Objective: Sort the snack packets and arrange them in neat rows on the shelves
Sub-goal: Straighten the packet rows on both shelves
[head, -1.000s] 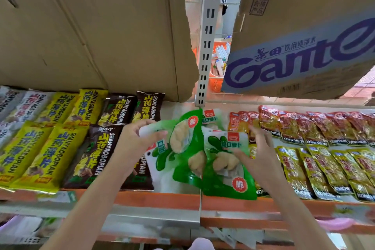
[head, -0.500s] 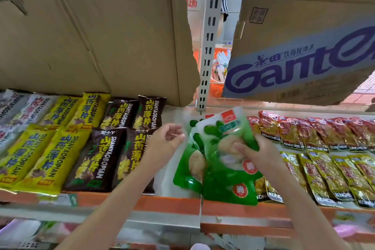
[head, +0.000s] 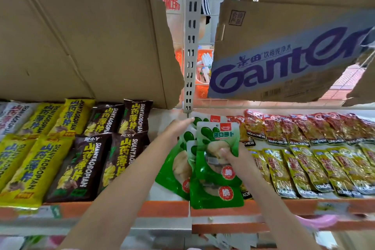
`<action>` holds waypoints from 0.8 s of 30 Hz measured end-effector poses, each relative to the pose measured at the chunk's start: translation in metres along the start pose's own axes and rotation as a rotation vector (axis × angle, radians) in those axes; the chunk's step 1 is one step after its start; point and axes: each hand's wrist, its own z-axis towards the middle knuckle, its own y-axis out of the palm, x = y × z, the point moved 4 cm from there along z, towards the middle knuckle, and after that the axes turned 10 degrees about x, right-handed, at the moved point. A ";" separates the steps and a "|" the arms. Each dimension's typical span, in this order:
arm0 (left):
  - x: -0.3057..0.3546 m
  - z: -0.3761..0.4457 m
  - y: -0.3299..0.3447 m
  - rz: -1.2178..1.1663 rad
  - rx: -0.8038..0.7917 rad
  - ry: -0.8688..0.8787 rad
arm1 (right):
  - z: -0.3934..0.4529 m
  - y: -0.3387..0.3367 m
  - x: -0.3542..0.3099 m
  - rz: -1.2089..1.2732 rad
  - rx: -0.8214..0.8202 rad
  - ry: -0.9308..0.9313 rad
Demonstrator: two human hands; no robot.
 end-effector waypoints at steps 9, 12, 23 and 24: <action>0.030 -0.053 -0.043 -0.085 0.223 0.757 | -0.014 -0.012 -0.003 0.105 -0.101 -0.044; 0.033 -0.065 -0.080 -0.081 0.465 0.842 | -0.018 -0.015 0.002 0.184 -0.055 -0.045; -0.019 -0.018 -0.084 -0.140 0.231 0.245 | 0.026 -0.008 -0.038 0.200 0.044 -0.040; -0.013 -0.020 -0.086 -0.180 0.233 0.235 | 0.032 -0.004 -0.042 0.195 0.039 -0.048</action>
